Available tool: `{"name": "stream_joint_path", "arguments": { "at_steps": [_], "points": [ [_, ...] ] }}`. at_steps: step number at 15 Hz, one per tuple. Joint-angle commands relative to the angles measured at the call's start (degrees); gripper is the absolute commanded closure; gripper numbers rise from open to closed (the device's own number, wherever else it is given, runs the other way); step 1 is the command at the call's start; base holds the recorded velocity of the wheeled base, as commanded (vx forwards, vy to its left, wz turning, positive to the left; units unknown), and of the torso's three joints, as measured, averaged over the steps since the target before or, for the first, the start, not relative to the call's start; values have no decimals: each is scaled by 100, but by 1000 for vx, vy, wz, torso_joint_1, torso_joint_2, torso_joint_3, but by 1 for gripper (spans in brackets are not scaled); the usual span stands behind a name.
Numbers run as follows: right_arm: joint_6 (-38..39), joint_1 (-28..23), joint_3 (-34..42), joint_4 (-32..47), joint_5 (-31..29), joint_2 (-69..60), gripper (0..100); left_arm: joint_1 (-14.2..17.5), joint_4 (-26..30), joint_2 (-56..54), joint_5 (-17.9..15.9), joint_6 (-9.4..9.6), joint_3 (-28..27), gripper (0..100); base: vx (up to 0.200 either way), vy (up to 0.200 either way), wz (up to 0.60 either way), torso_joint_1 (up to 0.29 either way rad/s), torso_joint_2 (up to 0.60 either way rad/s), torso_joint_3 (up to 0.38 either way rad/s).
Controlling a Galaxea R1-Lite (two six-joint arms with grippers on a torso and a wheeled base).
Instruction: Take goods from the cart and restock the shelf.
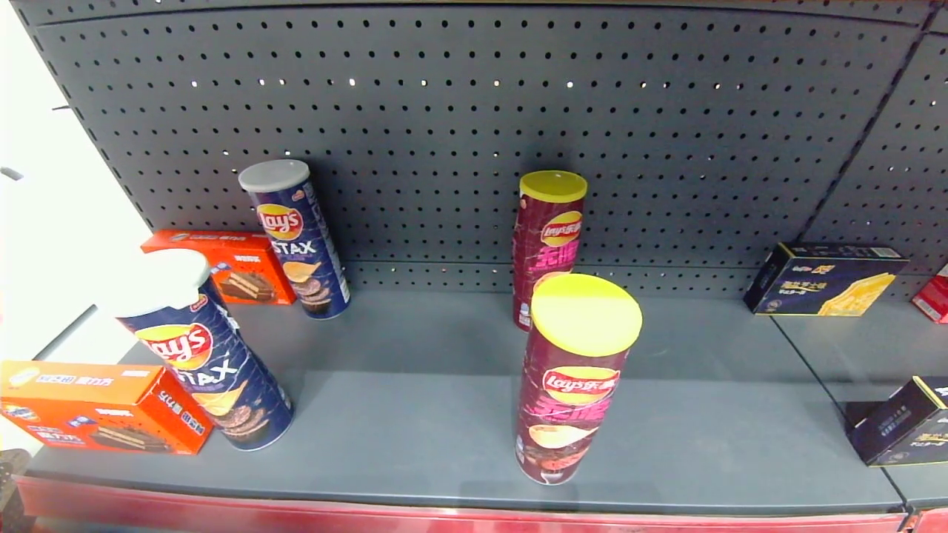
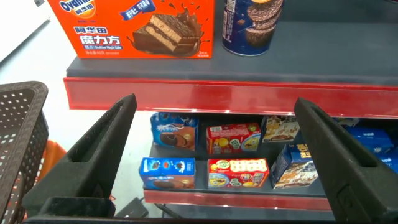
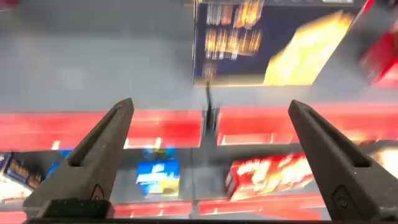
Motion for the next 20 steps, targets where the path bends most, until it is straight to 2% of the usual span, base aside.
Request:
{"name": "stream_joint_path", "arguments": {
  "at_steps": [1, 10, 12, 13, 14, 20],
  "points": [
    [84, 30, 171, 150, 68, -231, 0, 1, -2, 9, -5, -2, 0, 0, 0, 0, 0, 0, 0, 0],
    [84, 47, 171, 168, 68, -231, 0, 10, -11, 9, 13, 7, 0, 0, 0, 0, 0, 0, 0, 0],
    [84, 689, 154, 221, 68, -205, 0, 10, -11, 9, 39, -2, 0, 0, 0, 0, 0, 0, 0, 0],
    [84, 829, 180, 141, 68, -390, 0, 10, -11, 9, 48, -10, 0, 0, 0, 0, 0, 0, 0, 0],
    [102, 671, 189, 106, 42, -785, 0, 10, -11, 9, 48, -2, 0, 0, 0, 0, 0, 0, 0, 0],
    [137, 689, 189, 124, 42, -767, 0, 19, -11, 9, 31, 42, 0, 0, 0, 0, 0, 0, 0, 0]
  ]
}}
